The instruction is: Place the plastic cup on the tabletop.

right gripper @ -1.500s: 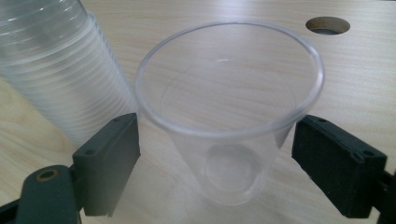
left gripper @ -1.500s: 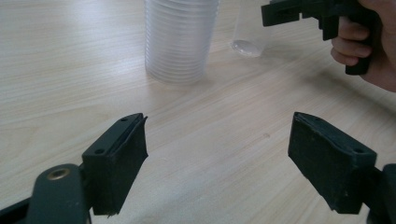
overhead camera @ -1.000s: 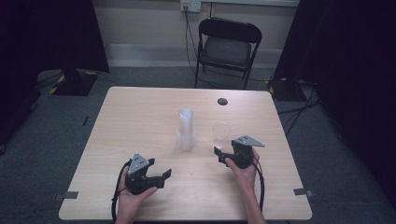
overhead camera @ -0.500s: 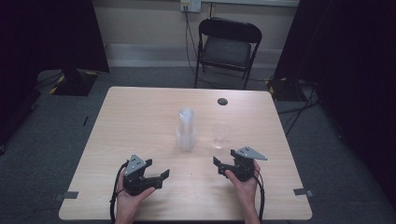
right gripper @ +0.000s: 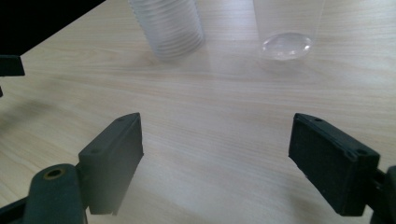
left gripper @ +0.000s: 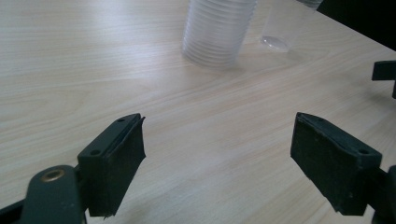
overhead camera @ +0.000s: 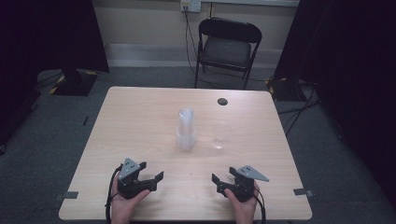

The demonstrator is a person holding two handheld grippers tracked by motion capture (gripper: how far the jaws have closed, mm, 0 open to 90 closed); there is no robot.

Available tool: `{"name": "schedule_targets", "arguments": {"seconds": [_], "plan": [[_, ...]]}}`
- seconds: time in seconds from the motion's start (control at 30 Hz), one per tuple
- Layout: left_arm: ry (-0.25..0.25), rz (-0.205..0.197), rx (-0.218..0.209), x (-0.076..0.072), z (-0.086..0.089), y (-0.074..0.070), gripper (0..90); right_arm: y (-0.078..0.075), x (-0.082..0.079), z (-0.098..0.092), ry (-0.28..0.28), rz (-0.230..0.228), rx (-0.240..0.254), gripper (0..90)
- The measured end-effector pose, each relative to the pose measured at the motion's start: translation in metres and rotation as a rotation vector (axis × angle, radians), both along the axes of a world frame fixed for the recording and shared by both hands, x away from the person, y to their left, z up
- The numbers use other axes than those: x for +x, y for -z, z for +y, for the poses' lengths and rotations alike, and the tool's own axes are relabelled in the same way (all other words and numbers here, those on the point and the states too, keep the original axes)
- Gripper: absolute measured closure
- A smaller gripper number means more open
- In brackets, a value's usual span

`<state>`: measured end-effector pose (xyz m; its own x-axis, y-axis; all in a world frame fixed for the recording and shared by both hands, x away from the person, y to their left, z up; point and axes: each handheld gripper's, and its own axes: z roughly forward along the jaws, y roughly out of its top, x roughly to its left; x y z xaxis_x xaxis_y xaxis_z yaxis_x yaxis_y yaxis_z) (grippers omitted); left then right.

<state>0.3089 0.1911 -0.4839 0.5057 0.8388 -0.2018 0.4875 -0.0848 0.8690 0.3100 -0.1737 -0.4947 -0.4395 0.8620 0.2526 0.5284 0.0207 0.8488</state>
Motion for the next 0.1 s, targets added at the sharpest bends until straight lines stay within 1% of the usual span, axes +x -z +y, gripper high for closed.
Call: {"name": "schedule_targets", "arguments": {"seconds": [0.03, 0.07, 0.1], "plan": [[0.000, 0.000, 0.000, 0.0000, 0.0000, 0.0000, 17.5, 0.0000, 0.0000, 0.0000, 0.000, 0.000, 0.000, 17.3], [-0.010, 0.003, 0.001, 0.0004, 0.0031, 0.0011, 17.5, -0.0022, -0.0018, -0.0011, 0.016, -0.006, -0.038, 17.0], [-0.010, 0.003, 0.001, 0.0004, 0.0031, 0.0011, 17.5, -0.0022, -0.0018, -0.0011, 0.016, -0.006, -0.038, 17.0]]}}
